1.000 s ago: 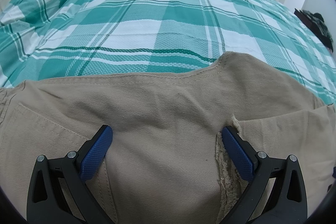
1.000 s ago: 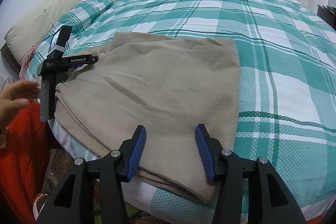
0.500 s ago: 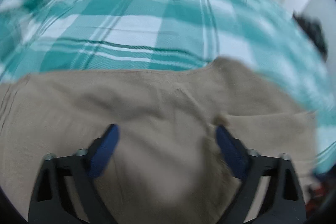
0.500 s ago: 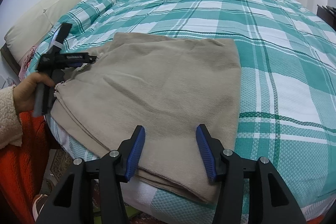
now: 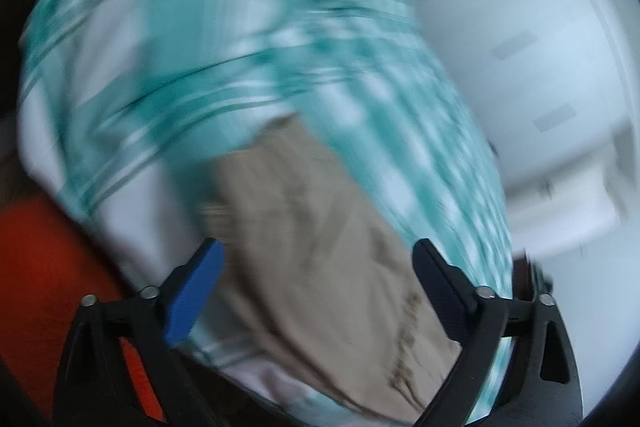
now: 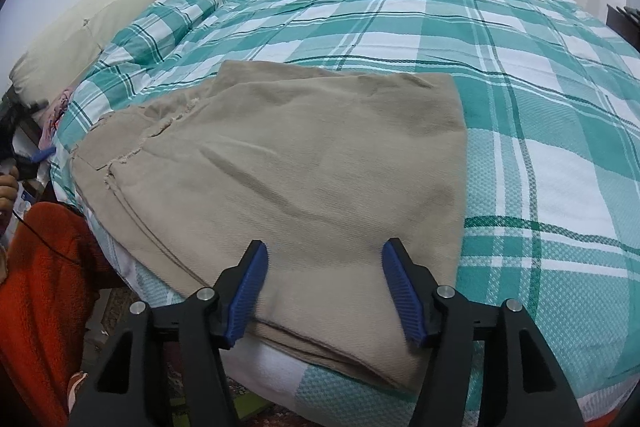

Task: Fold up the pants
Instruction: 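Grasp the trouser leg end with the left gripper and lift it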

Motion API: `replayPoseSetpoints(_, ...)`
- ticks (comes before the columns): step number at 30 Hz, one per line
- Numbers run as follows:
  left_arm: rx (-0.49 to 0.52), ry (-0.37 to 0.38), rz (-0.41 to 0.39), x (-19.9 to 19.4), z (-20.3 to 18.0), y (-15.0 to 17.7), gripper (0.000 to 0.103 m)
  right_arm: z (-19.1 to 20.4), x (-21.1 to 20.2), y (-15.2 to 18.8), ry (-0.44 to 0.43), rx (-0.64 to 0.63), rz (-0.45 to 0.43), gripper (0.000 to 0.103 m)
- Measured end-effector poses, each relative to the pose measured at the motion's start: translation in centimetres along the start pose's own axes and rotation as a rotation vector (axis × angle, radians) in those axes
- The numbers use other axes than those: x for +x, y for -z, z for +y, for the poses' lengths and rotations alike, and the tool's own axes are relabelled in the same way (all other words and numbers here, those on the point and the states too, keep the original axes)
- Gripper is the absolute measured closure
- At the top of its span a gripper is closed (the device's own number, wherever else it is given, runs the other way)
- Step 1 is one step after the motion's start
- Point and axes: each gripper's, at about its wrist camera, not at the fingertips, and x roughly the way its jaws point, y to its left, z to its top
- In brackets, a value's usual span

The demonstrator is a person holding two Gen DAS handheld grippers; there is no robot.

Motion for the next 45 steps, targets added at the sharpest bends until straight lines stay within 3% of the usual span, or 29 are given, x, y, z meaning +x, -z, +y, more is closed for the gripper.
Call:
replayPoseSetpoints(3, -0.076, 0.001, 0.043, 2.0, 2.5, 0.4, 0.024, 0.0, -0.1, 0.0, -0.003, 0.002, -0.001, 0.042)
replayPoseSetpoints(7, -0.049, 0.032, 0.064, 3.3, 2.6, 1.1, 0.034, 0.3, 0.0, 0.0, 0.001, 0.002, -0.001, 0.042)
replayPoseSetpoints(11, -0.091, 0.019, 0.048, 3.5, 3.3, 0.8, 0.057, 0.2, -0.1, 0.1, -0.002, 0.002, -0.003, 0.041)
replayPoseSetpoints(13, -0.098, 0.026, 0.048, 3.6, 3.3, 0.7, 0.056, 0.2, -0.1, 0.1, -0.004, 0.001, -0.004, 0.041)
replayPoseSetpoints(16, -0.086, 0.047, 0.065, 4.2, 3.0, 0.5, 0.038, 0.2, -0.1, 0.1, -0.003, 0.001, -0.004, 0.041)
replayPoseSetpoints(17, -0.081, 0.058, 0.084, 4.9, 2.9, 0.4, 0.039, 0.1, -0.1, 0.1, -0.004, 0.002, -0.004, 0.041)
replayPoseSetpoints(18, -0.079, 0.052, 0.087, 5.2, 2.7, 0.3, 0.043, 0.1, -0.1, 0.2, -0.004, 0.002, -0.004, 0.041)
replayPoseSetpoints(21, -0.078, 0.052, 0.064, 5.0, 2.7, 0.5, 0.082, 0.1, -0.1, 0.2, -0.004, 0.001, -0.003, 0.041)
replayPoseSetpoints(23, -0.072, 0.075, 0.057, 4.1, 2.5, 0.5, 0.089, 0.1, -0.1, 0.2, -0.004, 0.002, -0.004, 0.041)
replayPoseSetpoints(26, -0.022, 0.083, 0.038, 2.7, 1.0, 0.5, 0.091, 0.1, -0.1, 0.2, -0.004, 0.001, -0.003, 0.041)
replayPoseSetpoints(30, 0.123, 0.145, 0.007, -0.3, -4.3, 0.9, 0.092, 0.1, -0.4, 0.1, -0.007, 0.007, -0.003, 0.041)
replayPoseSetpoints(35, 0.430, 0.244, 0.004, -3.9, -15.8, 3.9, 0.093, -0.7, -2.2, -0.2, -0.059, 0.066, -0.039, 0.042)
replayPoseSetpoints(37, 0.574, 0.292, 0.022, -4.5, -21.1, 6.4, 0.093, -1.6, -3.8, -0.4, -0.093, 0.120, -0.104, 0.042)
replayPoseSetpoints(42, 0.835, 0.405, 0.154, -1.4, -30.8, 15.3, 0.093, -5.3, -8.3, -0.5, -0.089, 0.261, -0.296, 0.042)
replayPoseSetpoints(45, 0.953, 0.391, 0.311, 4.0, -33.6, 22.2, 0.090, -8.3, -9.7, 0.4, -0.065, 0.357, -0.347, 0.042)
